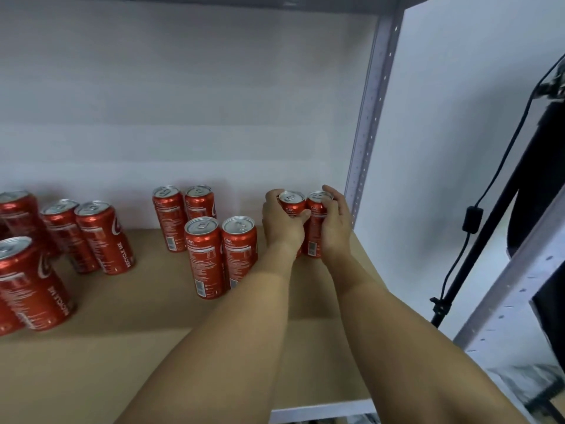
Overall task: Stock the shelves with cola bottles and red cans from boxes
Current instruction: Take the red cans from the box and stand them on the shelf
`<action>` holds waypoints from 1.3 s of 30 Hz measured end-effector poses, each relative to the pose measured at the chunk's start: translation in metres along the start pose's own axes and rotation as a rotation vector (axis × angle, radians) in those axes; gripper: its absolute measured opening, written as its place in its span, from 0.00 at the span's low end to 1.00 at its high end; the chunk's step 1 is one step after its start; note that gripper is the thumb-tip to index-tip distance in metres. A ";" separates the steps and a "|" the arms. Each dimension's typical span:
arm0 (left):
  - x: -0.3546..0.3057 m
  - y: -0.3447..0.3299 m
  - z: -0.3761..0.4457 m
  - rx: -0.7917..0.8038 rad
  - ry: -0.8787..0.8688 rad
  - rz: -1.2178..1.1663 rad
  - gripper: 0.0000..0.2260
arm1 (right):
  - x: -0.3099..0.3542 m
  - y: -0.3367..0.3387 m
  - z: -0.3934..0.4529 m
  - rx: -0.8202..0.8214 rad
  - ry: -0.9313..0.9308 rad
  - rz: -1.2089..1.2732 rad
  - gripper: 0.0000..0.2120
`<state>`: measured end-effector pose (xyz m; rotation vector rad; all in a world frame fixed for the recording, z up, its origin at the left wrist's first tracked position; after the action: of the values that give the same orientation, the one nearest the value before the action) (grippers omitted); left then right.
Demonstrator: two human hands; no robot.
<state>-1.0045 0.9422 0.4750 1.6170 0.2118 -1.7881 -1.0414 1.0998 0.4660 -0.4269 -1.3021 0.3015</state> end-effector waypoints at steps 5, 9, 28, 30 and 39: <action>0.000 -0.007 0.008 0.018 -0.017 -0.015 0.28 | -0.002 -0.006 0.005 -0.019 0.027 0.001 0.13; 0.001 -0.011 0.012 0.029 -0.022 -0.032 0.28 | -0.001 -0.007 0.011 -0.004 0.058 -0.063 0.12; 0.032 0.089 -0.187 0.227 -0.170 -0.133 0.11 | 0.024 0.053 -0.170 -0.019 -0.008 -0.347 0.05; 0.040 0.113 -0.231 0.315 -0.247 -0.188 0.08 | 0.032 0.060 -0.227 -0.006 0.080 -0.373 0.04; 0.327 0.104 -0.345 0.566 -0.119 0.105 0.08 | -0.172 0.156 -0.414 -0.131 -0.059 -0.466 0.04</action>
<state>-0.6552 0.9310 0.1366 1.8424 -0.4681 -1.9606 -0.6787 1.1055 0.1608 -0.2140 -1.4415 -0.1634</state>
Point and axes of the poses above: each hand's wrist, its own z-axis towards the middle knuckle, its own y-axis out of the back of the hand, x = y × z, the point moved 10 cm from there along z, towards the middle knuckle, and after that the axes turned 12 degrees about z, right-handed, at the moved point
